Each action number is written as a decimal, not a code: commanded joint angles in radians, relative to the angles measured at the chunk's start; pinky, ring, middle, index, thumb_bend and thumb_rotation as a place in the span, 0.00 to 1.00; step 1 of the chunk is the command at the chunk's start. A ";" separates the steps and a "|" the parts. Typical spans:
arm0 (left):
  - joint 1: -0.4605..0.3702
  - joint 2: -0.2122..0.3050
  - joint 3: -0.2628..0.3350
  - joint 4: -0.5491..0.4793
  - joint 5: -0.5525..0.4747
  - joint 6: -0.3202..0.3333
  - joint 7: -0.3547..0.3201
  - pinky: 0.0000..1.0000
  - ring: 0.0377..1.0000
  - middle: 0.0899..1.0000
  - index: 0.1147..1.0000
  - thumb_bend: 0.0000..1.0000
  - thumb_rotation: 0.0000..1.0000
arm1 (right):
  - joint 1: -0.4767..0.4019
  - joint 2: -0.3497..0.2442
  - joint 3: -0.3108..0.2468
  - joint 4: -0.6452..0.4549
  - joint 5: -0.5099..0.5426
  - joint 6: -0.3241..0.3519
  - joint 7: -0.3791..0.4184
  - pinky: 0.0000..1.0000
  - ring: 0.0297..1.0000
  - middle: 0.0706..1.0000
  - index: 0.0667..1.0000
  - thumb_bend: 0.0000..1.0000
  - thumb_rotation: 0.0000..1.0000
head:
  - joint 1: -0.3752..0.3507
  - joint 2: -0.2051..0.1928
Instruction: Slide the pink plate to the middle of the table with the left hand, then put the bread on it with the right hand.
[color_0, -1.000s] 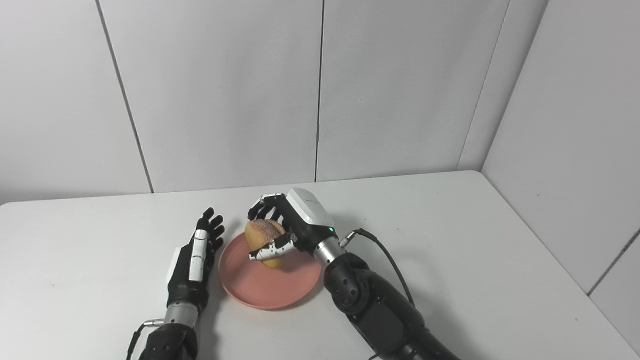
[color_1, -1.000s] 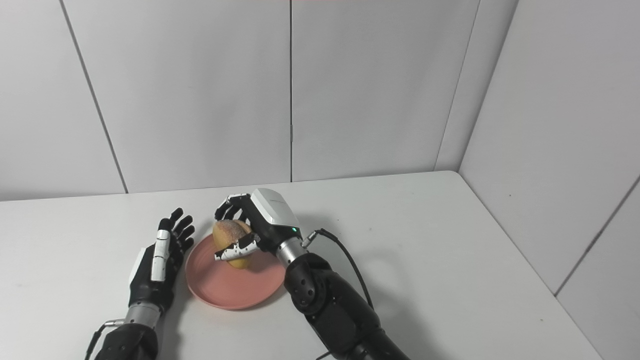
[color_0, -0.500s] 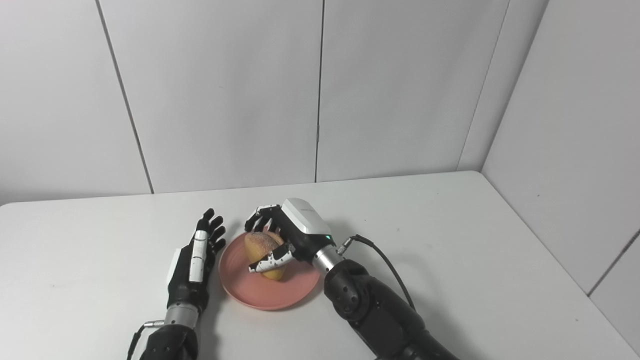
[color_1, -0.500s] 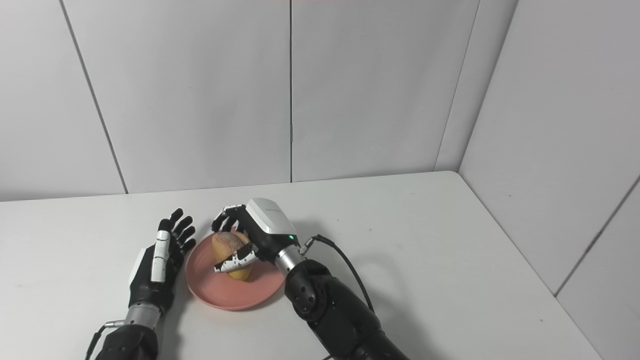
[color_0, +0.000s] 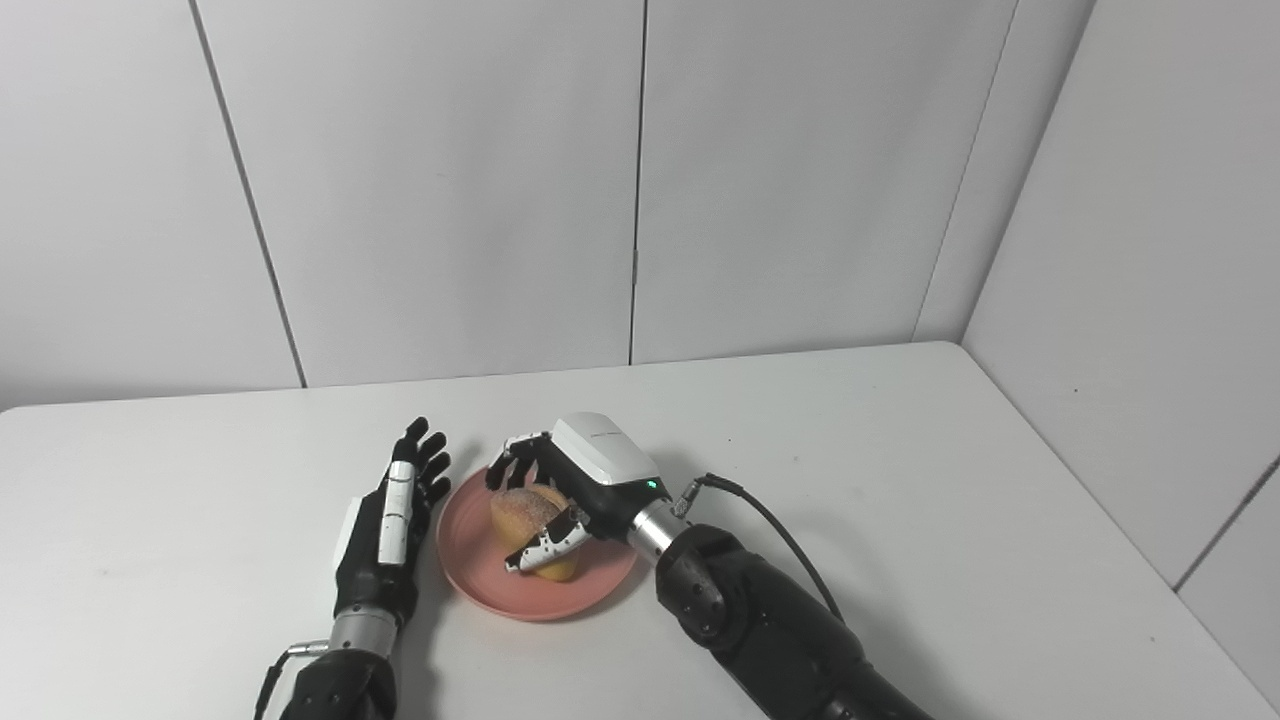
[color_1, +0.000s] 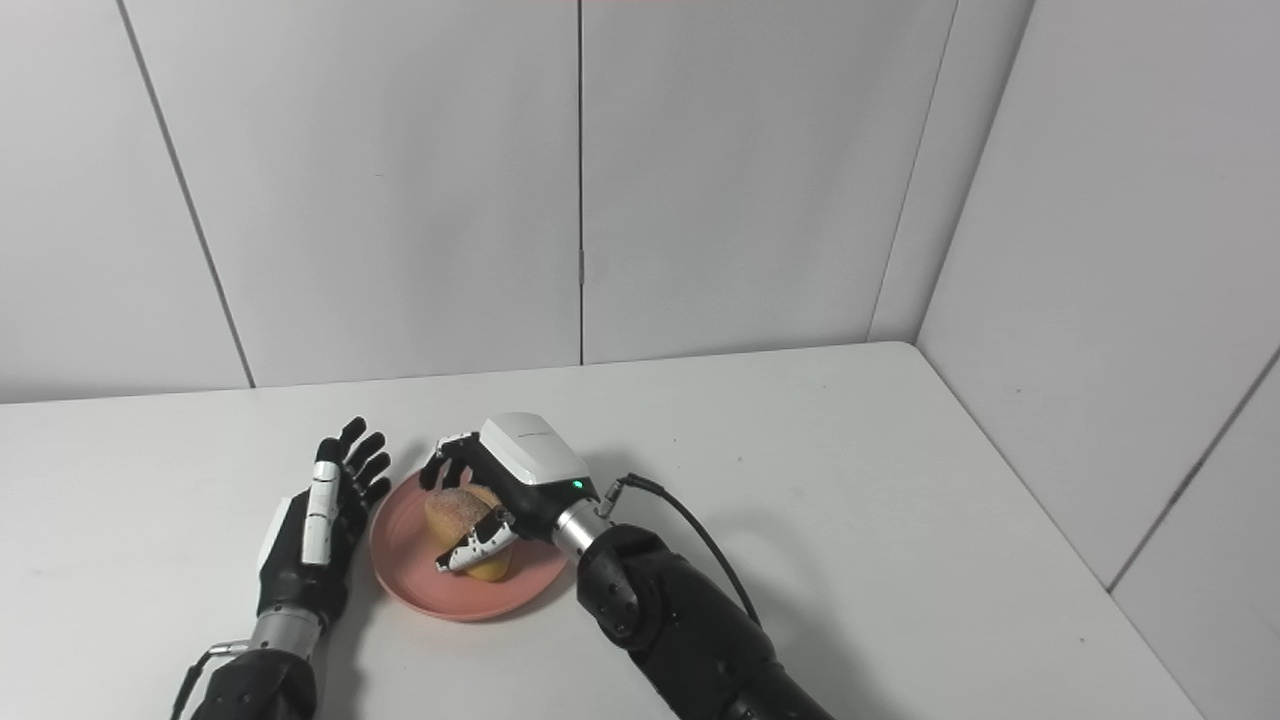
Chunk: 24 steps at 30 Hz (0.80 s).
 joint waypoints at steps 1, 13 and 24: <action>-0.018 -0.007 -0.002 -0.020 0.002 -0.002 0.004 0.94 0.94 0.93 0.93 0.77 1.00 | -0.033 -0.019 0.003 -0.025 -0.015 -0.007 0.008 0.57 0.65 0.66 0.61 0.48 0.28 | 0.001 0.000; -0.021 -0.006 0.001 -0.021 -0.005 0.004 -0.001 0.95 0.95 0.94 0.93 0.77 1.00 | -0.029 -0.030 0.006 -0.044 -0.042 -0.004 0.043 0.91 0.91 0.91 0.82 0.63 0.76 | 0.004 -0.001; -0.029 0.000 0.007 -0.014 -0.015 -0.006 -0.009 0.95 0.94 0.93 0.93 0.79 1.00 | 0.002 -0.019 -0.052 -0.062 -0.003 -0.054 -0.048 1.00 1.00 1.00 0.99 0.68 0.83 | 0.008 -0.001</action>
